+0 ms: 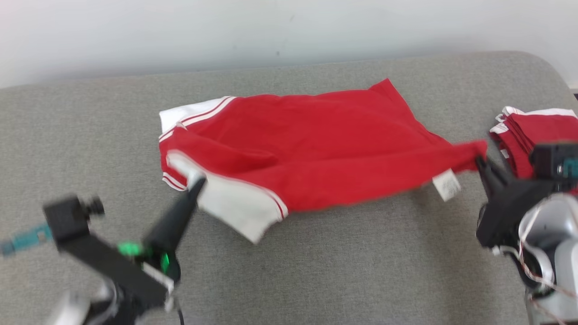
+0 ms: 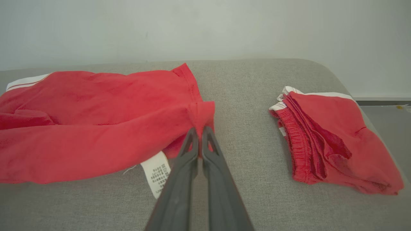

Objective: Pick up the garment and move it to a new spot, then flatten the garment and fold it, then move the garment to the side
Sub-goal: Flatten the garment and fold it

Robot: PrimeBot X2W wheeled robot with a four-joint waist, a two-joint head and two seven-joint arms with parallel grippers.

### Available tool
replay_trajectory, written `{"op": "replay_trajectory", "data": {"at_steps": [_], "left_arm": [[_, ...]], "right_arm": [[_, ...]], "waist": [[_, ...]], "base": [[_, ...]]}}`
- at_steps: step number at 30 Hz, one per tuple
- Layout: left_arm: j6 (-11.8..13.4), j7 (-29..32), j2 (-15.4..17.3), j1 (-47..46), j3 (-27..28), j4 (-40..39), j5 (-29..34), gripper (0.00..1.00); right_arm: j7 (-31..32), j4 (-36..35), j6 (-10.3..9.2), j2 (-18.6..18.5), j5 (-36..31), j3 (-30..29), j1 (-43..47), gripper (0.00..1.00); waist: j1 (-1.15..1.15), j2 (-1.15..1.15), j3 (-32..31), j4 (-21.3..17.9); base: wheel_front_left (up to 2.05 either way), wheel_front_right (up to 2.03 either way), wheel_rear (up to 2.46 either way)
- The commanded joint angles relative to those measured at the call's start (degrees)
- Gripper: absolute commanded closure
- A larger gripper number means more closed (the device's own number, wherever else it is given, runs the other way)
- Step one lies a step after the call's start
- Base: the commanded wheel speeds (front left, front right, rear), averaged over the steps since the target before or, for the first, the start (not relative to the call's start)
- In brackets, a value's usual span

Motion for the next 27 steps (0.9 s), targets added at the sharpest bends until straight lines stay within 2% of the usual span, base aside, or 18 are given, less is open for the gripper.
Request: {"op": "replay_trajectory", "data": {"at_steps": [1,11,18,27], "left_arm": [[-0.3,0.5,0.6,3.3,-0.1,-1.9,-2.0,1.00],[-1.1,2.0,3.2,21.5,0.3,-14.9,-13.6,1.00],[-0.8,4.0,4.9,28.4,-1.7,-15.0,-17.1,1.00],[0.4,8.0,8.5,34.8,-2.9,-15.9,-22.6,1.00]], "right_arm": [[0.7,-1.1,-0.15,0.8,0.3,-0.7,2.2,1.00],[4.9,-5.1,-0.15,4.5,1.2,-7.2,14.9,1.00],[10.0,-6.3,-0.15,5.8,1.8,-9.8,20.4,1.00],[11.8,-7.0,-0.15,6.9,2.0,-12.1,23.9,1.00]], "waist": [[0.02,0.00,-0.5,0.5],[0.02,0.00,-1.9,3.1],[0.02,0.00,-2.0,3.7],[0.02,0.00,-2.5,3.6]], "base": [[0.00,0.00,0.00],[0.00,0.00,0.00],[0.00,0.00,0.00],[0.00,0.00,0.00]]}}
